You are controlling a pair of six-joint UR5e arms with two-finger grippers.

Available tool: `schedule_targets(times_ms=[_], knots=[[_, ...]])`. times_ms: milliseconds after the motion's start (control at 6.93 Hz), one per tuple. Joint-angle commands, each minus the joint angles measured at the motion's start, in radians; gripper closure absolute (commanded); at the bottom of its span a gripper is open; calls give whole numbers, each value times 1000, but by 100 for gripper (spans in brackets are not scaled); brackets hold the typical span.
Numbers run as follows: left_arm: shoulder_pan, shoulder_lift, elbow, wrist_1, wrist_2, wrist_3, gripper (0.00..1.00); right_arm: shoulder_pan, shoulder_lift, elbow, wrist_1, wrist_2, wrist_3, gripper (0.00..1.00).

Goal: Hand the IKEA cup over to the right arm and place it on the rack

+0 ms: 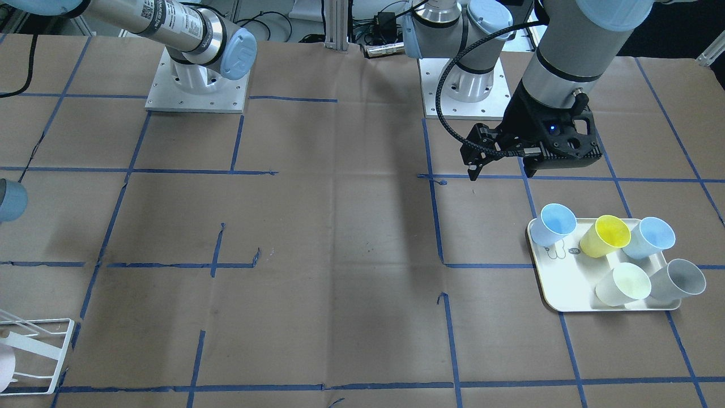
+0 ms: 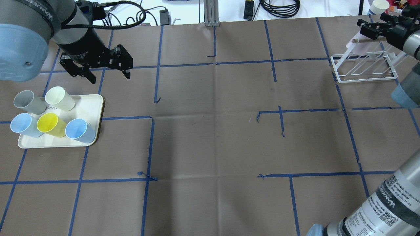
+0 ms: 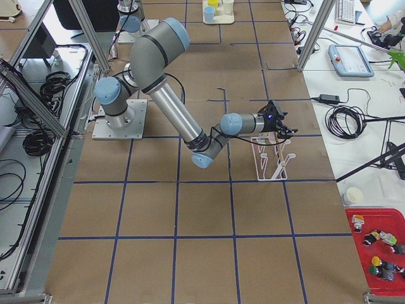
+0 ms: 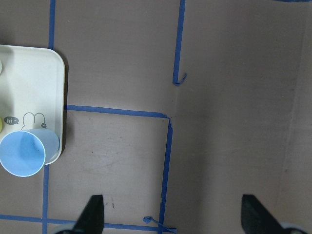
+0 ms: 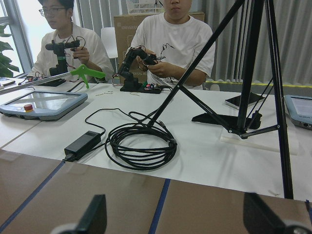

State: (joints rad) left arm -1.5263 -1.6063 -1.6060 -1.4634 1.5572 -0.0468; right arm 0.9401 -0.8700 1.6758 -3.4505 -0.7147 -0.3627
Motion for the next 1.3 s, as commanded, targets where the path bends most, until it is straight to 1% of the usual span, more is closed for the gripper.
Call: schedule_targets(times_ms=[0,144,289,433,578,722,866,1011,1155], knots=[[0,0,-3,0,1,7,0,3,-15,-8,14,-11,1,0],[6,-1,-9,0,4,25,1,5,-35,-8,17,-12,-2,0],[12,-1,-12,0,14,104,0,8,-61,-7,20,-14,-5,0],[31,-1,-14,-2,15,125,0,18,-85,-2,28,-12,-2,0],[61,0,-14,-3,14,171,0,31,-115,-1,107,-17,-7,0],[77,0,-14,-3,14,183,0,32,-170,-1,269,-20,-9,0],[83,0,-14,-3,14,199,1,43,-238,-1,444,-44,-12,0],[113,0,-31,0,14,223,0,78,-295,-2,597,-93,-10,0],[176,3,-66,9,8,272,1,118,-344,-1,678,-112,-7,0]])
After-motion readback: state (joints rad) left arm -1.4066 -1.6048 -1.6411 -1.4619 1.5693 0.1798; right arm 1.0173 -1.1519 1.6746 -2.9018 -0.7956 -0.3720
